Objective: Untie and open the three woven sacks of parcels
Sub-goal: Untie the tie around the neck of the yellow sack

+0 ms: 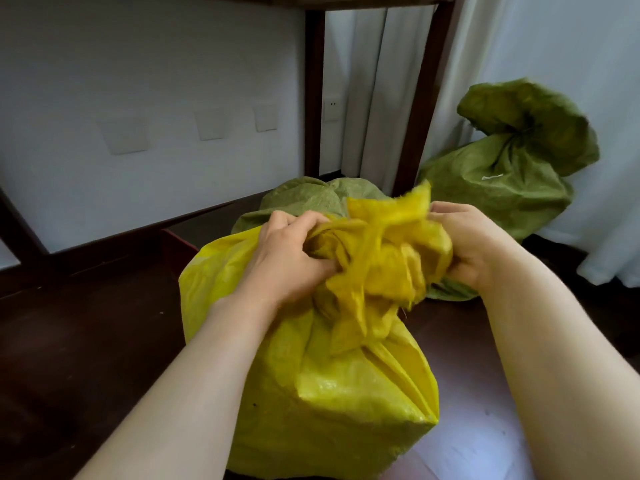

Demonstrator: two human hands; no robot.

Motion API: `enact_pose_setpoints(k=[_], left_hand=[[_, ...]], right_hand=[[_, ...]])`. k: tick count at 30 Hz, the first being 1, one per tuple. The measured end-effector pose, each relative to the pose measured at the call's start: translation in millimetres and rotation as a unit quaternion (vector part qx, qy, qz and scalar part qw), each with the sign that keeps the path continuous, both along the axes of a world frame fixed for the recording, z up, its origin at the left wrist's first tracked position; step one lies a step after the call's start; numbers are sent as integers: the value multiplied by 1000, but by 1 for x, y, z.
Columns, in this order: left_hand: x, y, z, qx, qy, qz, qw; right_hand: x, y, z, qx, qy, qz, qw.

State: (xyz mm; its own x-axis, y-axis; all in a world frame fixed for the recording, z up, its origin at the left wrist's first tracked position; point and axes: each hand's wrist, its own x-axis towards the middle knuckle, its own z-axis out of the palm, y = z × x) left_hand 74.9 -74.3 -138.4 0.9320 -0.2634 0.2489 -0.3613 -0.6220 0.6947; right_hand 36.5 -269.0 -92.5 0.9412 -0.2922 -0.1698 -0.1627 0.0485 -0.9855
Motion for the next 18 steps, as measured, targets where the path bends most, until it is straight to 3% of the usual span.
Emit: enact_pose_setpoints(k=[4,8,10,15,18], left_hand=[[1,6,11,-74,17,88,993],[8,3,44,125,52,220,966],[10,-5,60,171,8,211,962],[20,-15,66,147,-84,114,979],[33,-10,56,300,-78,13,951]], right_hand=[[-4,-5,0,32,-39,-74,996],[-1,1,-1,71,-115,-126,983],[0,9,0,39,-146,-127,980],[0,32,2,-49,-199,-86,975],[2,39,0,-49,-220,-94,970]])
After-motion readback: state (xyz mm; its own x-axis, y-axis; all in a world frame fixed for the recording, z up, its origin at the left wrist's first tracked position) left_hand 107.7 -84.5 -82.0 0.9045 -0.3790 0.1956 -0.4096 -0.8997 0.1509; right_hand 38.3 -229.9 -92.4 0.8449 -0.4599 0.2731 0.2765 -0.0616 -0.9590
